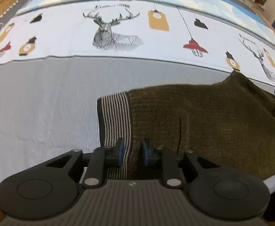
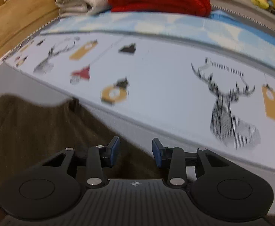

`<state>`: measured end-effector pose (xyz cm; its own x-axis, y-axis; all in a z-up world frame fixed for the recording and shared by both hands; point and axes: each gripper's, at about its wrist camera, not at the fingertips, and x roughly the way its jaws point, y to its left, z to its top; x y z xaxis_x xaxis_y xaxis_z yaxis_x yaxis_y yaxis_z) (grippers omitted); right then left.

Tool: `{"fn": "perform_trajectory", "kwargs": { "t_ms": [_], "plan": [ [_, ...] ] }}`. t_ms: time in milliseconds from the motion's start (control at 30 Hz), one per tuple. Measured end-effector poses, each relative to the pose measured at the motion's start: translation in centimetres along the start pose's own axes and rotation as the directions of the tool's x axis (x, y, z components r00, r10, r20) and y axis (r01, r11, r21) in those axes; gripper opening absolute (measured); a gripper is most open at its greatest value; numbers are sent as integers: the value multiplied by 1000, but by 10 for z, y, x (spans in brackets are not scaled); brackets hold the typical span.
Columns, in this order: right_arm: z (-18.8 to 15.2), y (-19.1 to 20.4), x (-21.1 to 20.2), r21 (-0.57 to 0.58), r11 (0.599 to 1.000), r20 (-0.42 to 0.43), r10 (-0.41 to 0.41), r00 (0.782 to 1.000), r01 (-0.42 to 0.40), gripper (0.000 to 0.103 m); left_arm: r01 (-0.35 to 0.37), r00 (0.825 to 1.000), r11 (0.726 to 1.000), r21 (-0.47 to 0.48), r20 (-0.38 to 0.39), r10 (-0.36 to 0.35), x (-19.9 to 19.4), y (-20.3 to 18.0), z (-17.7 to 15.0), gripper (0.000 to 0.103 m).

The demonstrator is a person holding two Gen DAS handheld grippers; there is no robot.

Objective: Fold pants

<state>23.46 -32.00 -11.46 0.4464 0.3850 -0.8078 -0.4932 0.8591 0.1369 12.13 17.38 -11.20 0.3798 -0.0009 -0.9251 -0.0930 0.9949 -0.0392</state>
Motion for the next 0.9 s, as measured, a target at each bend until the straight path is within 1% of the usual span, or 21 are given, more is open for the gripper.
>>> {"fn": "perform_trajectory", "kwargs": {
  "t_ms": [100, 167, 233, 267, 300, 333, 400, 433, 467, 500, 567, 633, 667, 700, 733, 767, 800, 833, 900],
  "plan": [
    [-17, 10, 7, -79, 997, -42, 5, 999, -8, 40, -20, 999, 1000, -22, 35, 20, -5, -8, 6, 28],
    [-25, 20, 19, -157, 987, -73, -25, 997, 13, 40, -18, 998, 999, -28, 63, 20, -10, -17, 11, 28],
    [-30, 28, 27, -236, 969, -64, -86, 994, 69, 39, -16, 997, 1000, -22, 81, 18, -13, -30, 16, 28],
    [-30, 29, 30, -262, 961, -62, -110, 992, 90, 34, -16, 996, 1000, -17, 87, 18, -14, -36, 19, 28],
    [-29, 29, 31, -268, 958, -53, -115, 992, 96, 5, -14, 995, 1000, -12, 94, 15, -14, -44, 21, 28],
    [-27, 27, 31, -261, 961, -44, -109, 993, 94, 2, -10, 995, 1000, -7, 99, 11, -15, -52, 24, 28],
    [-19, 17, 26, -221, 963, 15, -152, 988, 152, 0, 4, 994, 1000, 3, 111, -4, -15, -69, 30, 28],
    [-17, 11, 22, -189, 961, 48, -199, 979, 205, 0, 14, 993, 1000, 12, 117, -15, -15, -80, 33, 28],
    [-16, 5, 19, -171, 942, 74, -278, 958, 287, 0, 24, 992, 999, 22, 120, -27, -14, -90, 36, 28],
    [-16, -5, 15, -137, 934, 82, -321, 943, 330, 0, 37, 992, 999, 35, 123, -41, -14, -102, 39, 28],
    [-22, -32, 0, -13, 946, 93, -322, 942, 325, 0, 64, 990, 996, 68, 124, -72, -10, -127, 43, 28],
    [-35, -59, -21, 92, 948, 120, -316, 941, 306, 0, 92, 987, 990, 110, 119, -105, -6, -153, 46, 28],
    [-41, -71, -31, 133, 941, 127, -329, 936, 312, 2, 106, 986, 986, 132, 115, -122, -3, -166, 46, 28],
    [-48, -85, -41, 181, 926, 123, -356, 926, 331, 9, 115, 985, 982, 153, 109, -132, 0, -178, 47, 28],
    [-56, -98, -51, 229, 907, 109, -384, 917, 352, 14, 121, 985, 977, 176, 104, -141, 2, -191, 48, 28],
    [-64, -109, -59, 268, 890, 99, -406, 908, 369, 24, 125, 984, 973, 194, 102, -147, 4, -201, 48, 28],
    [-73, -120, -68, 304, 869, 95, -437, 895, 392, 31, 129, 983, 969, 210, 101, -153, 6, -210, 49, 28],
    [-82, -131, -77, 330, 843, 90, -475, 875, 424, 33, 130, 983, 967, 221, 100, -156, 8, -218, 49, 29],
    [-103, -154, -93, 378, 770, 58, -573, 817, 514, 37, 134, 983, 962, 239, 94, -160, 12, -230, 51, 29]
  ]
}}
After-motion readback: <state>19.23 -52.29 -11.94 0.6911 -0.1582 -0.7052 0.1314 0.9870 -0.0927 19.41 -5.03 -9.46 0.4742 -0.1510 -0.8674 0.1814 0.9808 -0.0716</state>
